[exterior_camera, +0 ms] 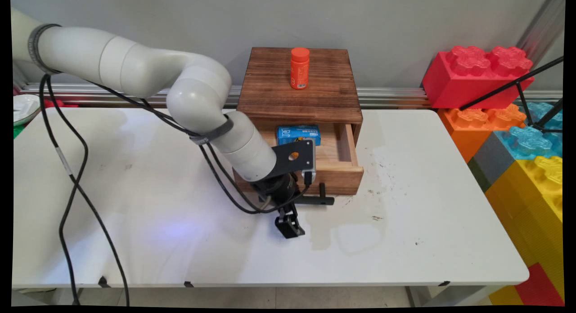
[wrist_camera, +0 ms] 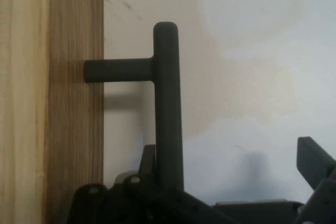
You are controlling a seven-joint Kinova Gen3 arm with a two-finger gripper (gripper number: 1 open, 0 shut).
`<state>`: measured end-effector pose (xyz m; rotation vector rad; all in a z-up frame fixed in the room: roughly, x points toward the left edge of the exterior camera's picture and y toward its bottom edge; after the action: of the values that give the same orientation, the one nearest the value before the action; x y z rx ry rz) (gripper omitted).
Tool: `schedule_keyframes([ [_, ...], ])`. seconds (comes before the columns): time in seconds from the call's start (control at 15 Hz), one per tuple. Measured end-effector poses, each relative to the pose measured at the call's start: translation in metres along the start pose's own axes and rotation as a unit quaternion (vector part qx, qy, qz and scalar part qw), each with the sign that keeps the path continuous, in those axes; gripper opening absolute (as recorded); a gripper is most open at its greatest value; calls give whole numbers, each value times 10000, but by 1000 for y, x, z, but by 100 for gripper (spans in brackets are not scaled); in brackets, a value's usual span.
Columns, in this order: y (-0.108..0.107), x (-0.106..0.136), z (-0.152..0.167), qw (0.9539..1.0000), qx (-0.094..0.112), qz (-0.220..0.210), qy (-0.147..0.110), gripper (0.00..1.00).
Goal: Open the drawer
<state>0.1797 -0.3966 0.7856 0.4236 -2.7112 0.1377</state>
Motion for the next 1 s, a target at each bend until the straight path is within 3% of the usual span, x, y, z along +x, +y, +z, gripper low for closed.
schedule_keyframes([
  [0.53,29,-1,-3,9998,-178,56,-1,100],
  [1.0,50,-4,-4,9998,-208,25,4,100],
])
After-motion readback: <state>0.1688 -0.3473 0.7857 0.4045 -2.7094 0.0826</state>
